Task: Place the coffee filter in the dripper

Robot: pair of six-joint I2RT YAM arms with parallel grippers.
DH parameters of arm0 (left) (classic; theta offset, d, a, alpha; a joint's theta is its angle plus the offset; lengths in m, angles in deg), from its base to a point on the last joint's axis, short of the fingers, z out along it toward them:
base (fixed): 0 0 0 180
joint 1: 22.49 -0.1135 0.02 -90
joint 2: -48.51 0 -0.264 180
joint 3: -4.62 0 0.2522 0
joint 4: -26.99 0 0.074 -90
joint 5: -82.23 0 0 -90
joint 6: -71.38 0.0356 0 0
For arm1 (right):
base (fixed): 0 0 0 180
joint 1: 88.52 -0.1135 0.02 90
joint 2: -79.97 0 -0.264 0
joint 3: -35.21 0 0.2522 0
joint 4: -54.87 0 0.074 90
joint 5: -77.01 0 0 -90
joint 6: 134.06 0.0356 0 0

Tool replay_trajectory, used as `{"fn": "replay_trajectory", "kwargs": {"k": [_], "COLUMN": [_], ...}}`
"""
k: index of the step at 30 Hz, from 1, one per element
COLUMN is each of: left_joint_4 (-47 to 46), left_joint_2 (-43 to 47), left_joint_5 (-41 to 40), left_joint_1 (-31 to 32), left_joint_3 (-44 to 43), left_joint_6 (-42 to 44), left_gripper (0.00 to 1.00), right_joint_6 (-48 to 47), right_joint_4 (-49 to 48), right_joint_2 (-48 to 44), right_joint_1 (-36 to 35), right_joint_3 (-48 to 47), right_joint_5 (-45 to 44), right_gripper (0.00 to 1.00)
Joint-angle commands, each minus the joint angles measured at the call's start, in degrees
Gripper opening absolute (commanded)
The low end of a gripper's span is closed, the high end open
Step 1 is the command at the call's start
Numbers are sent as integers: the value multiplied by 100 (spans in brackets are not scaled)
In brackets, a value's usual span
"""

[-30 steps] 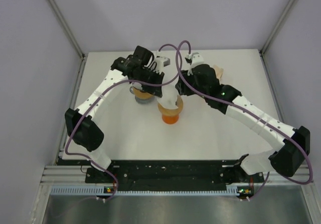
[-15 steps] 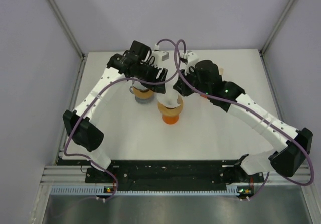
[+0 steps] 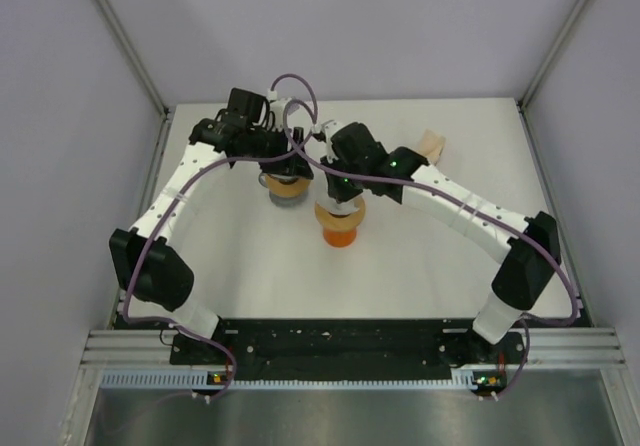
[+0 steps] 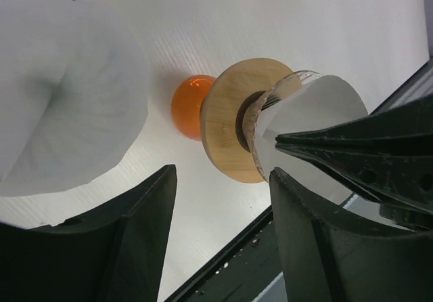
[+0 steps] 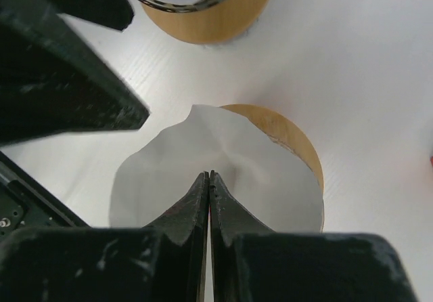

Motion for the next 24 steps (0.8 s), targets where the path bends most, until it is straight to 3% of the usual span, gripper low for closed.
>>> {"fn": "replay_trajectory", "kwargs": {"k": [1,12,24], "left_joint_4": [-617,-951,-1179], "left_joint_2": [108,47,73], "left_joint_5": [651,880,1108], "left_joint_1": [22,40,154], "left_joint_3": [370,695,1012], "left_joint_6": [-561,-764,-852], "left_gripper": [63,64,64], "right_joint_6": [-91,-179,5], "right_joint_4": [699,1411,1666], "right_joint_2": [474,1564,2030], "right_joint_1": [-105,-264,-308], "right_joint_3": [-676,-1476,-1415], "right_joint_5": [-618,-812,-777], "right_gripper": [0,0,0]}}
